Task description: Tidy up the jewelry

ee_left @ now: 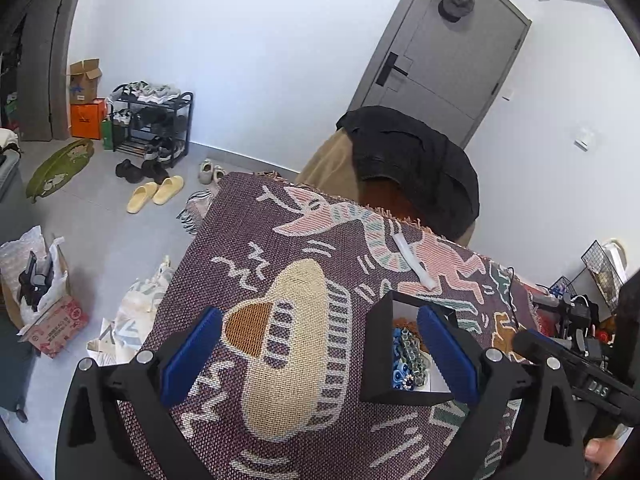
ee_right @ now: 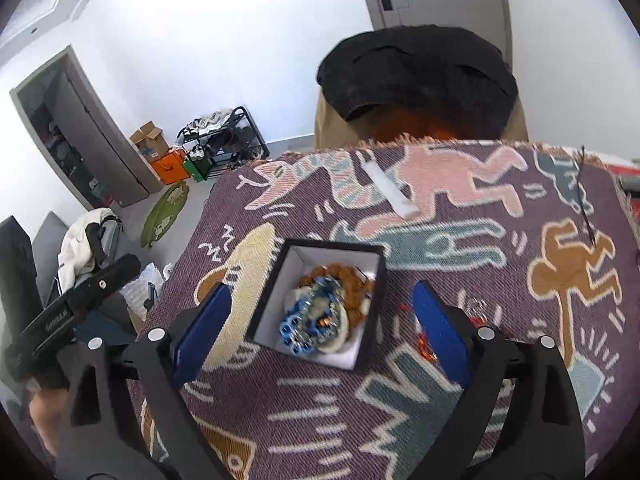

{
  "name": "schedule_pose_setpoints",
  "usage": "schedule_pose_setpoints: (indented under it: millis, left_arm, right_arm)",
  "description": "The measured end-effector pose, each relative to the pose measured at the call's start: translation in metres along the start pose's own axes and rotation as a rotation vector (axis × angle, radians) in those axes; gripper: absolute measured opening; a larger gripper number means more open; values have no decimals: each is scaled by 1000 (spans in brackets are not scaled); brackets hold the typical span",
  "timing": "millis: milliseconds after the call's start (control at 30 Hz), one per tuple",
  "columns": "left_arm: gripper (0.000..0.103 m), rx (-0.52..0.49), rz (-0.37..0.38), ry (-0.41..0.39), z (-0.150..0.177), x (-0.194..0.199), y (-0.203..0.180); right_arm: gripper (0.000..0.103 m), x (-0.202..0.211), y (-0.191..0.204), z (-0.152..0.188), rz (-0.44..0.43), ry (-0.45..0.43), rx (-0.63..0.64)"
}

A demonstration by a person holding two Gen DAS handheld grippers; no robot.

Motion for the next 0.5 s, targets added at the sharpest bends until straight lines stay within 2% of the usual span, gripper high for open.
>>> schedule_pose_setpoints:
  millis: [167,500]
  left_arm:
    - [95,-29,14,4,3,-1,-18]
    - [95,-179,66,49,19,-10,-79]
  right_arm:
    - [92,21,-22,12,13,-14,-29]
    - [94,53,-65,41,19,-47,-94]
Point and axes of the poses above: each gripper's, at about its wrist camera, not at the fingertips, and x roughly against the way its jaws point, y to its left, z to its underside, the point moved 2 cm from there along -x, roughly the way its jaws point, and after that the axes turned 9 degrees about y, right-handed, at the moved point
